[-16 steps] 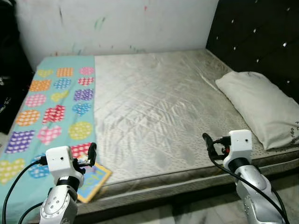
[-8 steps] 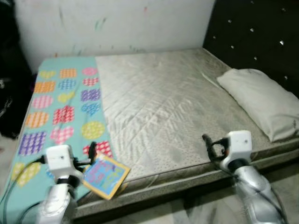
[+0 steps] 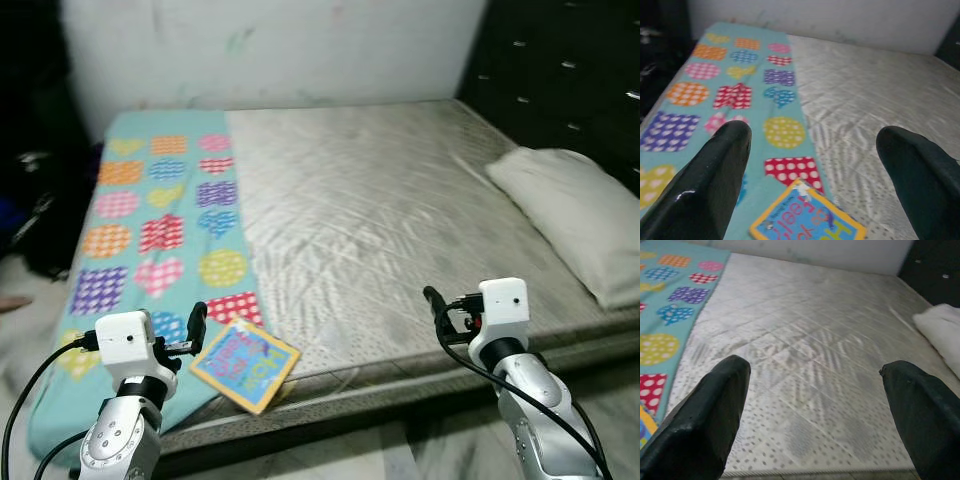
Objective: Clean up the room
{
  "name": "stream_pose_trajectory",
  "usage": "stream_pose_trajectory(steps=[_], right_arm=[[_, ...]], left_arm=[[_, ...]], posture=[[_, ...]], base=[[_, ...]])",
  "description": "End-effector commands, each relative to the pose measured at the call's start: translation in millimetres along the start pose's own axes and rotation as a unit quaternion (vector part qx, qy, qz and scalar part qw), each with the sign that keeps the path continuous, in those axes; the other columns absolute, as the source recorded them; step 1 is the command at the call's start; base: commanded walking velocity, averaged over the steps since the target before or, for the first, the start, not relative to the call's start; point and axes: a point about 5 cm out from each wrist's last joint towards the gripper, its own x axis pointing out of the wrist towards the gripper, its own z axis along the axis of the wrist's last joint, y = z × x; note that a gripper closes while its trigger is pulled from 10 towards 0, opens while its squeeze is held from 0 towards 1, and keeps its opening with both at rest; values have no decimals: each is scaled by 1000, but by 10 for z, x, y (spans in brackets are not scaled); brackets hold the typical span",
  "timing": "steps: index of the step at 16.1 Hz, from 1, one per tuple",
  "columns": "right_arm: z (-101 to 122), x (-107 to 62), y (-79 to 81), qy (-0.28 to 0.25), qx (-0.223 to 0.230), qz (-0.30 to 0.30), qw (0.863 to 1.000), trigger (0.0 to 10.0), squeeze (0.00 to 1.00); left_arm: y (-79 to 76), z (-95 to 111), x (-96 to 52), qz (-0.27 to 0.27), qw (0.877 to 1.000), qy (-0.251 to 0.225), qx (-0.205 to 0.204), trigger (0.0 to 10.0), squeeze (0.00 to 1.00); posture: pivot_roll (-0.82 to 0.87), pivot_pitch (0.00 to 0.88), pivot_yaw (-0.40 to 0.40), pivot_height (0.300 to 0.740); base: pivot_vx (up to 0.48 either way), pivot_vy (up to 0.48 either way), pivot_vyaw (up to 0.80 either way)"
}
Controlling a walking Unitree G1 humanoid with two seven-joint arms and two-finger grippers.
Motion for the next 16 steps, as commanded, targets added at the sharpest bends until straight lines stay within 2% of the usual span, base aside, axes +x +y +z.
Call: stream_pose_trajectory(steps=[1,7,15,16], right_arm=[[38,17,-2,-7,-2,2,1000,10000,0],[26,21,-5,-4,-1,1,1000,10000,0],[28,35,21,-7,-9,10,1000,10000,0],[27,35,25,-7,-10,11,1000,10000,0]], left_arm=[[-15,34,13,-6,1000,-8,-1,10000,0],[-29,34,17,-9,1000,-8,-1,10000,0],[3,3,22,14,1000,1,1,10000,0],[2,1,20,15,1000,2,1,10000,0]], posture=[[-97,0,-33,740],[-95,0,-35,740],[-90,0,-37,740],[-90,0,-37,740]], base=[[259,0,0],[259,0,0],[0,0,0],[0,0,800]])
